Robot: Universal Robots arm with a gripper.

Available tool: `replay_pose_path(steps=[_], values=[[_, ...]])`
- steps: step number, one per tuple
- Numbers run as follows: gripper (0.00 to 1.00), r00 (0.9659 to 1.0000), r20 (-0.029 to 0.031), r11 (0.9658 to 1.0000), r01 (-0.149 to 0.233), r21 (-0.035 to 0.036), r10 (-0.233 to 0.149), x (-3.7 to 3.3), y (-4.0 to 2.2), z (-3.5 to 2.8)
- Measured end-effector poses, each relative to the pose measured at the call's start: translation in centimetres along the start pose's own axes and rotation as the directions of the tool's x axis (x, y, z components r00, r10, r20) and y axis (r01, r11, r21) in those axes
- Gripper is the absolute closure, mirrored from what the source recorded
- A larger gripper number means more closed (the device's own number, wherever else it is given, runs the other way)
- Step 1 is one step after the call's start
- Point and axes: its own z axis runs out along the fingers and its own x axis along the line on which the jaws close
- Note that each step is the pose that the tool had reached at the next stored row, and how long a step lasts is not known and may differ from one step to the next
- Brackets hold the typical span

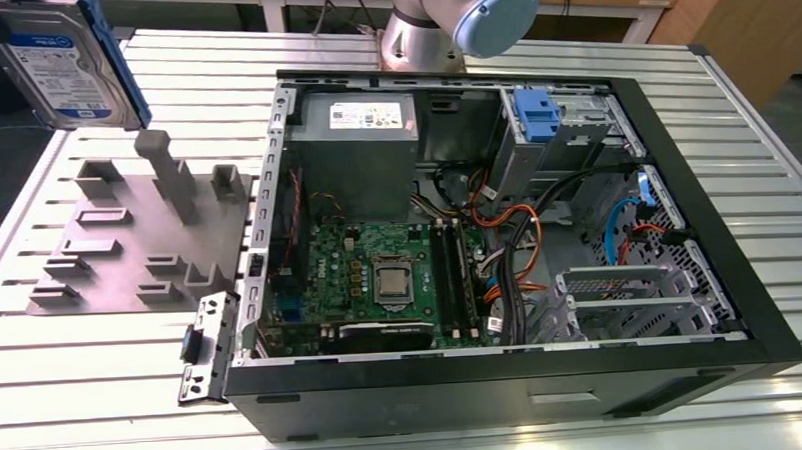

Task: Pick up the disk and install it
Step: 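Pick up the disk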

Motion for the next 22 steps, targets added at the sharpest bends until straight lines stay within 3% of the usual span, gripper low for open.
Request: replay_pose_path(steps=[22], values=[[0.64, 1.0000, 0.0000, 1.0000, 0.000, 0.0001, 0.000, -0.05, 0.02, -2.18]])
